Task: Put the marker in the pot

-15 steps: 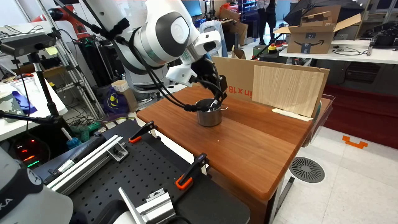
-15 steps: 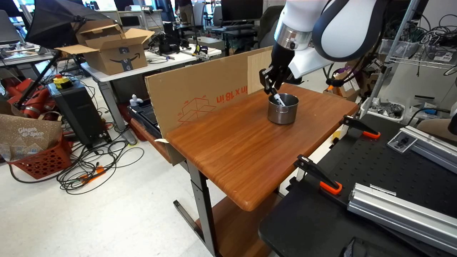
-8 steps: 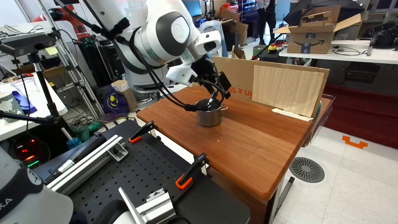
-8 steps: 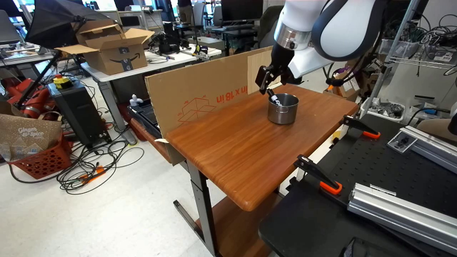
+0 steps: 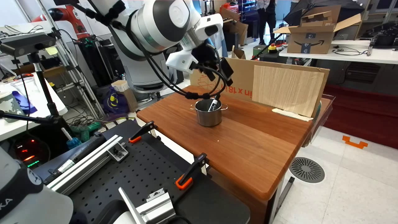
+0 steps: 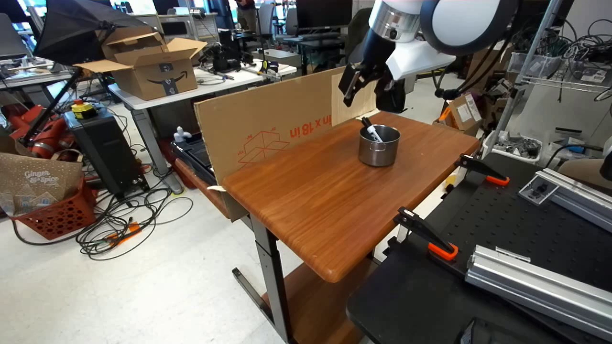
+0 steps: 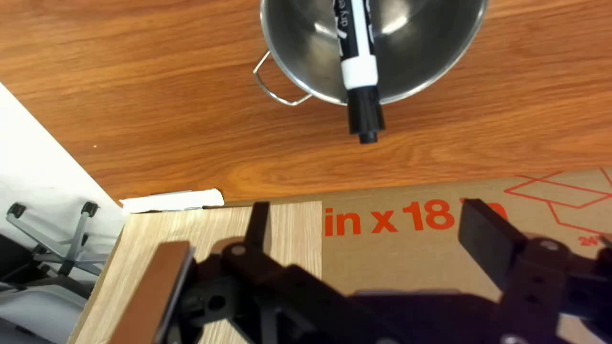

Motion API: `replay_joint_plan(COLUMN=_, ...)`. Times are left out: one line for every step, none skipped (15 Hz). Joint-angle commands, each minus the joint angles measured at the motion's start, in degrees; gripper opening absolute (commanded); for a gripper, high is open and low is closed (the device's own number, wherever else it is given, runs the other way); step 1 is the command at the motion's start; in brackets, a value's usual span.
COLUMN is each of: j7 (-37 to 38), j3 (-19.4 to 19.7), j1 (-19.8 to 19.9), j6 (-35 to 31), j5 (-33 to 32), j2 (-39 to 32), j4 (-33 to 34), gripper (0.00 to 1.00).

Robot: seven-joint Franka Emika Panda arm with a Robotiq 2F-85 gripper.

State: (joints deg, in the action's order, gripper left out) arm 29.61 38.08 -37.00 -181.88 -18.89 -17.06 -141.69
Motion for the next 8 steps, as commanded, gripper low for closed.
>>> replay_joint_plan(j7=-1.87, j3=2.04, j1=-1.65, j6=4.70, j5=-1.79, j2=8.06, j4=-2.86, gripper=1.00)
replay_joint_plan(j7=-2.44, j3=1.92, j1=-1.52, j6=5.64, j5=-1.85, j2=10.00, j4=-3.37, gripper=1.00)
replay_joint_plan(j7=-3.44, j3=1.13, j1=-0.91, j6=7.04, j5=-1.67, j2=11.65, j4=-3.69, gripper=1.00)
replay_joint_plan(j7=-4.21, j3=0.86, j1=-0.84, j6=8.48, j5=-1.65, j2=12.97, j4=-3.98, gripper=1.00)
replay_joint_plan(j7=-3.01, j3=0.48, j1=-0.28, j6=5.28, j5=-0.10, j2=9.03, j4=-2.34, gripper=1.00)
replay_joint_plan(j7=-3.58, j3=0.44, j1=-0.33, j6=6.35, j5=-0.11, j2=10.44, j4=-2.85, gripper=1.00)
replay_joint_plan(j7=-3.86, j3=0.44, j1=-0.37, j6=7.00, j5=-0.11, j2=11.27, j4=-3.21, gripper=1.00)
replay_joint_plan(j7=-4.01, j3=0.45, j1=-0.40, j6=7.18, j5=-0.11, j2=11.59, j4=-3.47, gripper=1.00)
